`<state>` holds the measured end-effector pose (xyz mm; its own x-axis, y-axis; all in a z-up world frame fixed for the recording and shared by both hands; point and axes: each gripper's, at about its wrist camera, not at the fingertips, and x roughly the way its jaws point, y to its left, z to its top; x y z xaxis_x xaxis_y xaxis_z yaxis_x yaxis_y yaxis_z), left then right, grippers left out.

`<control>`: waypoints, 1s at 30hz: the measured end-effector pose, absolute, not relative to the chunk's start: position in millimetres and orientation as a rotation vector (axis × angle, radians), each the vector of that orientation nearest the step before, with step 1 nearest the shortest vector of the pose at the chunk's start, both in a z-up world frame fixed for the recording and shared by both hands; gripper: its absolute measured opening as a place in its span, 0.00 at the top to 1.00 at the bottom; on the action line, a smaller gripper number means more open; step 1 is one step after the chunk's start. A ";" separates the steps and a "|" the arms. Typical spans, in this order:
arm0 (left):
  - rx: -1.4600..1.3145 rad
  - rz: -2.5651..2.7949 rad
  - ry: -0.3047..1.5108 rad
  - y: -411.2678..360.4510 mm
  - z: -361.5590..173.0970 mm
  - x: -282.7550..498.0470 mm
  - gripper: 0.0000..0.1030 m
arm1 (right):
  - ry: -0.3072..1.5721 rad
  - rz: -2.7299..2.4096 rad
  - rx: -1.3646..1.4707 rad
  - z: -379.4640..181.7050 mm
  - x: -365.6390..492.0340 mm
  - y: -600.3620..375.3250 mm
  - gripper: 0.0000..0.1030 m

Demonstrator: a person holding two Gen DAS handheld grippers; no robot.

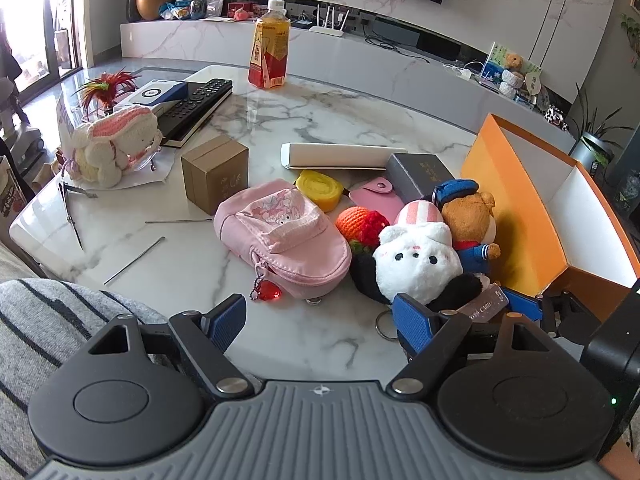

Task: Organize objects
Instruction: 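Grasp the brown PHOTO CARD box with the right tool while the left tool approaches the pink backpack, then grasp the pink backpack with the left tool while the right tool lifts the PHOTO CARD box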

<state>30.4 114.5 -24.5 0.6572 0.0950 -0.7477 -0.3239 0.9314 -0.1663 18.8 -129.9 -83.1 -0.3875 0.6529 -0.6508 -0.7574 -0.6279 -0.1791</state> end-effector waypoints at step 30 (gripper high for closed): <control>0.028 0.272 1.017 136.6 -45.4 131.5 0.07 | 0.365 2.078 -0.800 -86.1 39.7 -132.6 0.11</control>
